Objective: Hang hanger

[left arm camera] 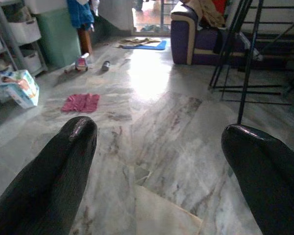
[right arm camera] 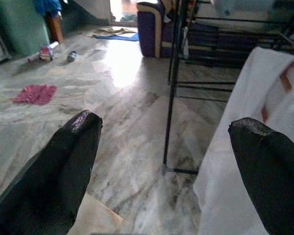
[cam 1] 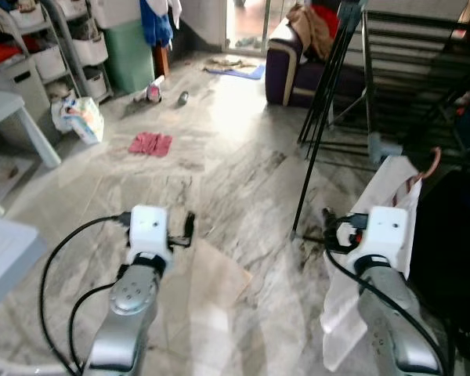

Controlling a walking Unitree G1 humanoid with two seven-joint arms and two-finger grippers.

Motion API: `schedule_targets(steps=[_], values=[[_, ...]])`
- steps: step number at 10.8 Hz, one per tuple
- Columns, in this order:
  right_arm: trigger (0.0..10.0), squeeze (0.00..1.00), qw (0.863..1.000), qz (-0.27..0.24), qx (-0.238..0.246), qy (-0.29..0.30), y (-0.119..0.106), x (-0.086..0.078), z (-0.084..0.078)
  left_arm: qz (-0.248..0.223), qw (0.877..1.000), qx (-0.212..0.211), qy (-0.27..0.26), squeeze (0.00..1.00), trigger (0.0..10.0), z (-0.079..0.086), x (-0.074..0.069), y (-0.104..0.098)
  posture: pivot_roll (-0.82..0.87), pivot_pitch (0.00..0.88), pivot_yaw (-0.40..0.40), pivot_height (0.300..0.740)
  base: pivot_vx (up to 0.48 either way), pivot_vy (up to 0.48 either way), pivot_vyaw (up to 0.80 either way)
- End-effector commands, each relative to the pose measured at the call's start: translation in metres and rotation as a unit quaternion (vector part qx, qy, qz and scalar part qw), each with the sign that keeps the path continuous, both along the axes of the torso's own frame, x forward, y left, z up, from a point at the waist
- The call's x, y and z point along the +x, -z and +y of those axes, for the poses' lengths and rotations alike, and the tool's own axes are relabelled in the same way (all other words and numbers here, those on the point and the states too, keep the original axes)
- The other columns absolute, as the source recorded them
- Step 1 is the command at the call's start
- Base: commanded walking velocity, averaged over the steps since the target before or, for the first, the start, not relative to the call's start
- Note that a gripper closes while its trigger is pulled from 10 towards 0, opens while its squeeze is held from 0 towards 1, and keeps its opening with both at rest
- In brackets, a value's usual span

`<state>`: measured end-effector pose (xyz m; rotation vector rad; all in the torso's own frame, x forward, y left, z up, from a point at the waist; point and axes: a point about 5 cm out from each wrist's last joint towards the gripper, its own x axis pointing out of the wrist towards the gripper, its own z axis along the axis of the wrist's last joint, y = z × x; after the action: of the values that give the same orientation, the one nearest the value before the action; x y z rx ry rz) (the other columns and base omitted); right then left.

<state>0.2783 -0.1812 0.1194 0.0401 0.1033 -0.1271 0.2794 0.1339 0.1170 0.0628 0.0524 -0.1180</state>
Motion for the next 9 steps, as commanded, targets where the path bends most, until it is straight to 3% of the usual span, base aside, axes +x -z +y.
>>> schedule_targets(steps=[1,3,5,7,9], values=[[10.0,0.0,1.0,0.004,0.002,0.014,0.001,0.0,-0.006,0.014,1.0,-0.002,0.003,0.0,10.0,-0.001,0.0,0.005,0.07,0.025,-0.013,0.74,-0.319,0.0,0.0],[10.0,0.0,1.0,0.003,0.0,0.018,0.001,0.0,-0.008,0.018,1.0,-0.004,0.004,0.0,10.0,0.0,0.001,0.005,0.07,0.03,-0.009,0.74,-0.319,0.0,0.0],[10.0,0.0,1.0,-0.001,0.005,0.016,-0.001,0.004,-0.003,0.019,1.0,0.003,-0.002,0.0,10.0,0.013,0.005,0.004,0.08,0.027,-0.003,0.74,-0.309,0.0,0.0],[10.0,0.0,1.0,-0.005,0.01,0.024,-0.001,0.01,-0.005,0.015,1.0,0.002,-0.012,0.0,10.0,0.019,0.008,0.0,0.11,0.004,0.012,0.74,0.0,0.0,0.0],[10.0,0.0,1.0,-0.007,0.013,0.025,-0.001,0.015,-0.004,0.005,1.0,0.002,-0.006,0.0,10.0,0.016,0.009,-0.006,0.13,0.0,0.004,0.74,0.0,0.0,0.0]])
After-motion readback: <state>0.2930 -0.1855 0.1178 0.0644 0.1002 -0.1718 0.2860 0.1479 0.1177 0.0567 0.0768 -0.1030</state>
